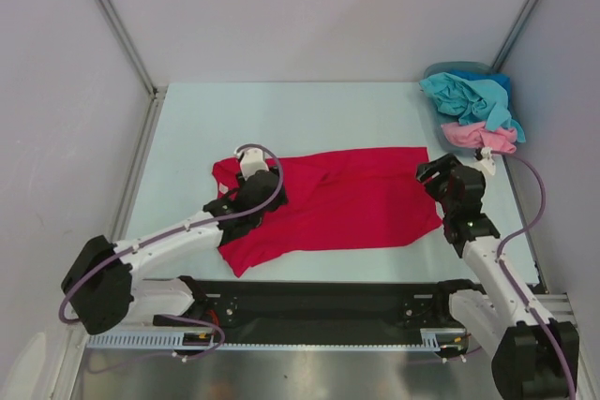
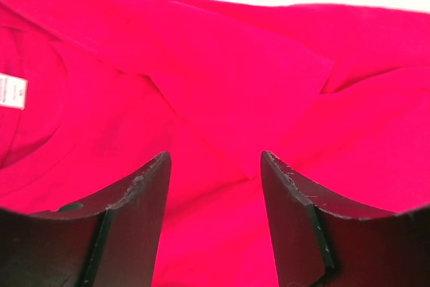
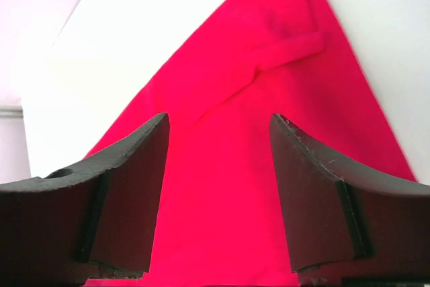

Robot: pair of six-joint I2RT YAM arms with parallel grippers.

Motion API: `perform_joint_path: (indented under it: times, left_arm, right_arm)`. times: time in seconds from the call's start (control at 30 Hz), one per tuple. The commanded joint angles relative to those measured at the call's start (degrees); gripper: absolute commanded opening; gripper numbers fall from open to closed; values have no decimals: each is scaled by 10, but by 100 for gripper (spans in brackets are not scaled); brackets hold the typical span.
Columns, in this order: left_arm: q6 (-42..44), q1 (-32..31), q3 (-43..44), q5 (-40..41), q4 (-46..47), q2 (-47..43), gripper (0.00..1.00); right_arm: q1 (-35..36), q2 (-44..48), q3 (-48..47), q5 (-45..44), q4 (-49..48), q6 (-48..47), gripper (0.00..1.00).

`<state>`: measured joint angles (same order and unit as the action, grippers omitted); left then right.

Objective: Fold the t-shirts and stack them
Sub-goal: Flatten the tshirt out

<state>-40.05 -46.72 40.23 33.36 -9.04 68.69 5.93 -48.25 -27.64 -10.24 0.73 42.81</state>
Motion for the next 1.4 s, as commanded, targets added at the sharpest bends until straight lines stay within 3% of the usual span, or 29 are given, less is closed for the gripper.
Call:
perform_joint_path:
  times: [0.0, 0.47, 1.0, 1.37]
  left_arm:
    - [40, 15, -2, -48, 88, 28, 62]
    - [25, 46, -23, -92, 125, 119, 62]
    - [-24, 61, -80, -162, 193, 133, 62]
    - [-36, 61, -121, -173, 213, 95, 61]
  right_arm:
    - [-30, -46, 6, 43, -81, -8, 66]
    - [-55, -286, 40, 94, -233, 60, 65]
    - [-78, -346, 50, 114, -326, 76, 65]
    - [-75, -366, 51, 112, -361, 83, 63]
